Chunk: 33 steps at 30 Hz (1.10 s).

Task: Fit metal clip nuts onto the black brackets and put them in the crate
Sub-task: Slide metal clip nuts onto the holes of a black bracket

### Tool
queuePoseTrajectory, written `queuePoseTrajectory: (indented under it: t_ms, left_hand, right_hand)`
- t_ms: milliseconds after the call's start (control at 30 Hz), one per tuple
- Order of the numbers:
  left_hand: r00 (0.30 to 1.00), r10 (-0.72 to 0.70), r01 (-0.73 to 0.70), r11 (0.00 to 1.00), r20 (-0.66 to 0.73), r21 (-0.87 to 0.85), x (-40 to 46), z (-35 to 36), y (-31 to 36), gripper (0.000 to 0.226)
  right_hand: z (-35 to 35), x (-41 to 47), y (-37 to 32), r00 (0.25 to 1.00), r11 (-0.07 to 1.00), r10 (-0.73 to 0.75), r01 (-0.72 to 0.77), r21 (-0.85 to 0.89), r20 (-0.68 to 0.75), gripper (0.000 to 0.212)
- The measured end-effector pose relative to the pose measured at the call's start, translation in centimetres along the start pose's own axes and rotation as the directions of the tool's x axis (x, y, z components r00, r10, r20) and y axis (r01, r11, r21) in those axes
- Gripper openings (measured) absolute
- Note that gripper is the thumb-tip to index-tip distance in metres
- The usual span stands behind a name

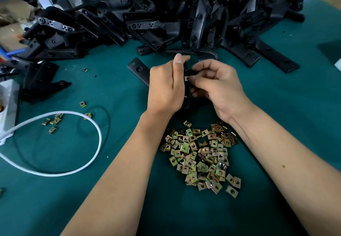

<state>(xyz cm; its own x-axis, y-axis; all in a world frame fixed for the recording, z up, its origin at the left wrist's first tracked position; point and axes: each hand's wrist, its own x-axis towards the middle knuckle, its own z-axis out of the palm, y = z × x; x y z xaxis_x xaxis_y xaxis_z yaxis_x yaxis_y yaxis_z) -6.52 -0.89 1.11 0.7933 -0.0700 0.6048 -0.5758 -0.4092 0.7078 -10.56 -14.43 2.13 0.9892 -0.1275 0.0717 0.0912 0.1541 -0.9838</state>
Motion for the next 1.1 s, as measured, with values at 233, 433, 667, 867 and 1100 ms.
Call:
queuePoseTrajectory:
  t_ms: [233,433,667,867,1100]
  left_hand:
    - [0.998,0.064,-0.065,0.995,0.016,0.069,0.1,-0.1,0.6,0.046]
    - [0.996,0.060,-0.066,0.993,0.060,0.102,0.5,-0.4,0.2,0.056]
    - [0.912,-0.272,0.246,0.961,-0.308,-0.123,1.4,-2.3,-1.8,0.070]
    - [0.834,-0.408,0.353,0.912,-0.372,-0.209,1.5,-2.6,-2.3,0.066]
    - [0.897,-0.309,0.280,0.950,-0.316,-0.135,1.1,-1.8,-1.4,0.059]
  right_hand:
    - [-0.2,0.2,-0.3,0.996,0.999,0.038,-0.040,0.020,0.078,0.022]
    - [-0.7,0.8,-0.3,0.992,0.974,-0.043,0.068,-0.215,0.120,0.026]
    - [-1.3,1.0,0.6,0.972,0.676,-0.186,0.234,-0.699,0.146,0.008]
    - [-0.6,0.7,0.6,0.945,0.416,-0.087,0.321,-0.851,0.314,0.014]
    - [-0.3,0.4,0.6,0.967,0.713,-0.172,0.253,-0.654,0.186,0.006]
